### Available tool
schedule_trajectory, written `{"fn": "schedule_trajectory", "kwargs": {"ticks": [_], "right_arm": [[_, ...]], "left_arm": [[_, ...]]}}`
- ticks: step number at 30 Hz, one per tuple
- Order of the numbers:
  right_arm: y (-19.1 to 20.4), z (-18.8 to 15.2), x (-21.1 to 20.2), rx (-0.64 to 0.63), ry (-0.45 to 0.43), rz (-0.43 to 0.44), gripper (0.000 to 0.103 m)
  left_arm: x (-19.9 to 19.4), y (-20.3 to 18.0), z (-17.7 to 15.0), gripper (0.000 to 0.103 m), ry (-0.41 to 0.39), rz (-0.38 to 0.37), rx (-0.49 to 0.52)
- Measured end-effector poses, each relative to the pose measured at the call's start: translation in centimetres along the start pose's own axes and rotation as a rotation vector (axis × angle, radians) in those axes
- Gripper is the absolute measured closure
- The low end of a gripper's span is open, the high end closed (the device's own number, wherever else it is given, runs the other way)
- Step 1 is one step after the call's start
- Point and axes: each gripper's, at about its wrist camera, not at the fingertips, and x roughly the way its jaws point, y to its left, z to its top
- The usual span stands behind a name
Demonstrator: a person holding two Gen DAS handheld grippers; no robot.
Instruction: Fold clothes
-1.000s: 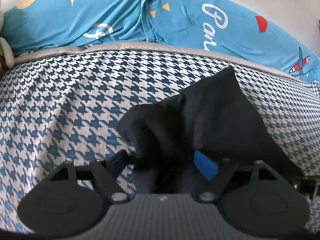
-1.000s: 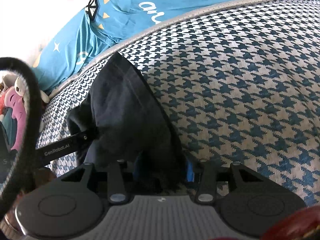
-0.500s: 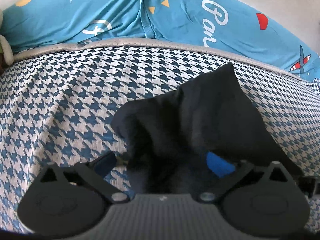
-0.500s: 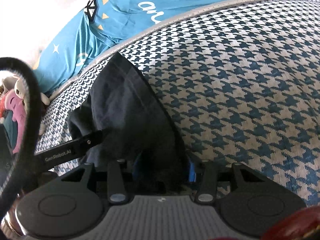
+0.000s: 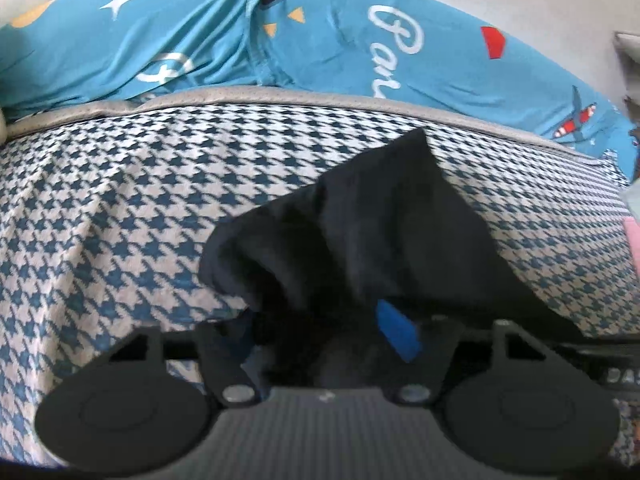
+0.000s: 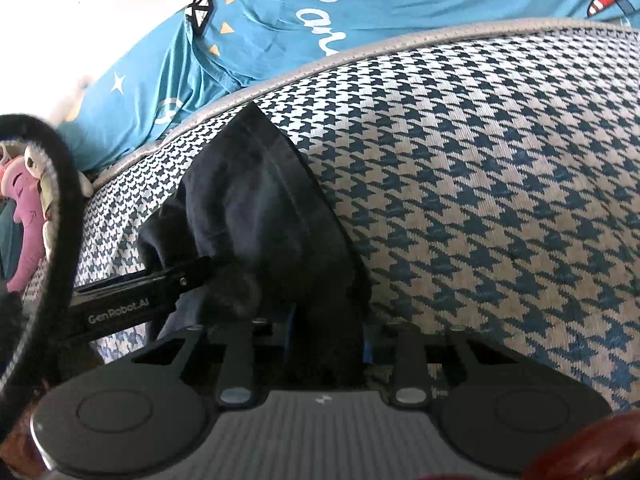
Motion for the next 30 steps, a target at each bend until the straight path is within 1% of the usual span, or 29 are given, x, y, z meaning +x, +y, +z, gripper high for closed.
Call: {"fn": "schedule_trajectory", "kwargs": {"ticks": [5, 10, 13, 15, 16, 18, 19, 20, 23, 26, 28, 29, 30], "right_arm": [[0.1, -0.1, -0.1, -0.017, -0.007, -0.005, 0.076], [0.2, -0.2, -0.2, -0.028, -0.008, -0.009, 0.077], [-0.3, -0.2, -0.2, 0.007, -0.001, 0.001, 0.075], [-0.5, -0.2, -0.2, 0.028, 0.004, 0.009, 0.074], [-0.5, -0.2, -0.2, 0.03, 0.005, 0.011, 0.073], [-0.6, -0.2, -0.2, 0.034, 0.007, 0.013, 0.072], [-0.6, -0.3, -0.2, 0.036, 0.008, 0.014, 0.071], [-0.6, -0.3, -0.2, 0.038, 0.009, 0.014, 0.071], [-0.5, -0.3, -0.2, 0.039, 0.01, 0.013, 0.071], [-0.5, -0.4, -0.2, 0.043, 0.008, 0.013, 0.071], [-0.5, -0.5, -0.1, 0.047, 0.006, 0.013, 0.07], [-0.5, -0.5, -0.1, 0.043, 0.004, 0.011, 0.071], [-0.4, -0.6, -0.1, 0.038, 0.001, 0.009, 0.072]], "left_arm": [[-0.2, -0.6, -0.3, 0.063, -0.019, 0.008, 0.039], [-0.1, -0.7, -0.3, 0.064, -0.024, 0.015, 0.043], [-0.1, -0.7, -0.3, 0.055, -0.026, 0.024, 0.034], [-0.2, -0.1, -0.4, 0.045, -0.019, 0.016, 0.013], [-0.2, 0.3, -0.4, 0.043, -0.014, 0.01, 0.001], [-0.2, 1.0, -0.5, 0.032, -0.005, 0.001, -0.025], [-0.3, 1.2, -0.6, 0.029, -0.004, 0.001, -0.031], [-0.3, 1.4, -0.7, 0.025, -0.004, 0.001, -0.036], [-0.5, 1.5, -1.1, 0.019, -0.008, 0.006, -0.025], [-0.5, 1.9, -1.1, 0.013, -0.008, 0.002, -0.048], [-0.3, 2.2, -1.1, 0.014, -0.011, -0.012, -0.072], [-0.3, 2.2, -1.1, 0.02, -0.015, -0.016, -0.079], [-0.4, 2.3, -1.1, 0.04, -0.023, -0.021, -0.081]]}}
